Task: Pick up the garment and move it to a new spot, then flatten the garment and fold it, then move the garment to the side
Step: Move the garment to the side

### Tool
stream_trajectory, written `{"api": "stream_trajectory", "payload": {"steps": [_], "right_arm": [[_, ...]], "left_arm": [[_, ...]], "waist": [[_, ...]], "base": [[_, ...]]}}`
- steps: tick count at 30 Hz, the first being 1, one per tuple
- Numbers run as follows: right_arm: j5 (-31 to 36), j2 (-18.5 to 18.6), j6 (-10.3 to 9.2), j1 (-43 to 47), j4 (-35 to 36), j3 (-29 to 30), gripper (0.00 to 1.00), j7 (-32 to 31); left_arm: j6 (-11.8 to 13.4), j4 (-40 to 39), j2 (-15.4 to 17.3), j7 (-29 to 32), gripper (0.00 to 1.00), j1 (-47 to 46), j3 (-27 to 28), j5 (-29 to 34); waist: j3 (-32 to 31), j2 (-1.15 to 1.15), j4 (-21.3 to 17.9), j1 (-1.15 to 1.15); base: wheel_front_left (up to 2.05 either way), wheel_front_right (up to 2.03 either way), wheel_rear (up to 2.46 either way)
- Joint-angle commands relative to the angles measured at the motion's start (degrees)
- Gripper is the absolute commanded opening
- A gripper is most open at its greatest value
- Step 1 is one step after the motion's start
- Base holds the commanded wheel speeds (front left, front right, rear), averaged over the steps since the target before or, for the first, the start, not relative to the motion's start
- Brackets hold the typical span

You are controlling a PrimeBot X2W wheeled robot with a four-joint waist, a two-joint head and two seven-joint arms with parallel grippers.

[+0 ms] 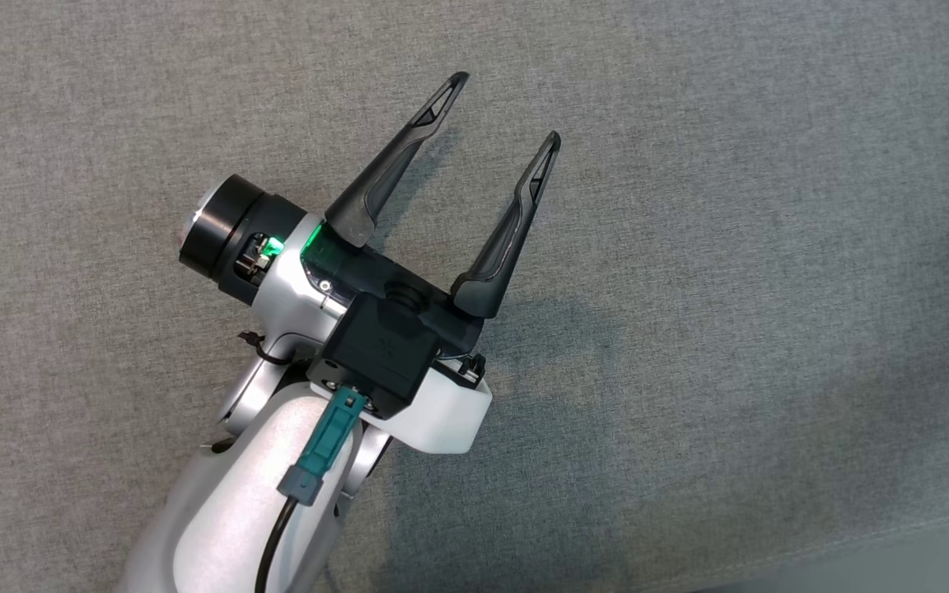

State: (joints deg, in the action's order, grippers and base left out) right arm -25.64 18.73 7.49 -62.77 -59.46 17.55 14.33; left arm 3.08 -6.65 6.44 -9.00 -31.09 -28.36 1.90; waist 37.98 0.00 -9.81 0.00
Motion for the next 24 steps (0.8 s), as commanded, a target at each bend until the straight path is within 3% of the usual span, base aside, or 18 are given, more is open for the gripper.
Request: {"api": "stream_trajectory", "payload": {"steps": [1, 10, 11, 12, 13, 20, 24], "right_arm": [[4.52, 0.24, 0.00, 2.70, -0.14, 4.33, 0.00, 0.67], [19.69, -1.34, 0.00, 3.41, -5.51, 19.32, 0.00, 0.67], [21.50, -1.46, 0.00, 3.28, -5.98, 21.03, 0.20, 0.67], [23.36, -1.57, 0.00, 3.27, -6.37, 22.80, 0.85, 0.67], [25.31, -1.66, 0.00, 3.38, -6.60, 24.54, 1.00, 0.67], [39.62, -1.56, 0.00, 4.96, -7.22, 37.07, 1.00, 0.50], [45.24, -2.94, 0.00, 4.34, -4.63, 39.91, 1.00, 0.56]], "left_arm": [[-0.02, -1.41, 0.60, 0.21, 1.00, -1.13, 1.38, -0.20], [-0.13, -0.66, 0.67, -0.31, 1.00, -0.99, 0.74, -1.04], [-0.12, -0.56, 0.69, -0.33, 1.00, -0.99, 0.73, -1.14], [-0.10, -0.44, 0.73, -0.35, 1.00, -0.96, 0.73, -1.26], [-0.06, -0.29, 0.75, -0.41, 1.00, -0.88, 0.71, -1.37], [1.10, 1.27, 0.59, -1.47, 1.00, 0.98, 1.06, -2.62], [2.28, 2.32, 0.22, -2.17, 1.00, 2.49, 1.88, -3.81]], "waist": [[-0.36, 0.00, -0.51, 0.00], [-2.01, 0.00, -0.34, 0.00], [-2.26, 0.00, -0.33, 0.00], [-2.57, 0.00, -0.34, 0.00], [-2.94, 0.00, -0.35, 0.00], [-6.70, 0.00, -0.36, 0.00], [-8.98, 0.00, -0.17, 0.00]], "base": [[0.00, 0.00, 0.00], [0.00, 0.00, 0.00], [0.00, 0.00, 0.00], [0.00, 0.00, 0.00], [0.00, 0.00, 0.00], [0.00, 0.00, 0.00], [0.00, 0.00, 0.00]]}}
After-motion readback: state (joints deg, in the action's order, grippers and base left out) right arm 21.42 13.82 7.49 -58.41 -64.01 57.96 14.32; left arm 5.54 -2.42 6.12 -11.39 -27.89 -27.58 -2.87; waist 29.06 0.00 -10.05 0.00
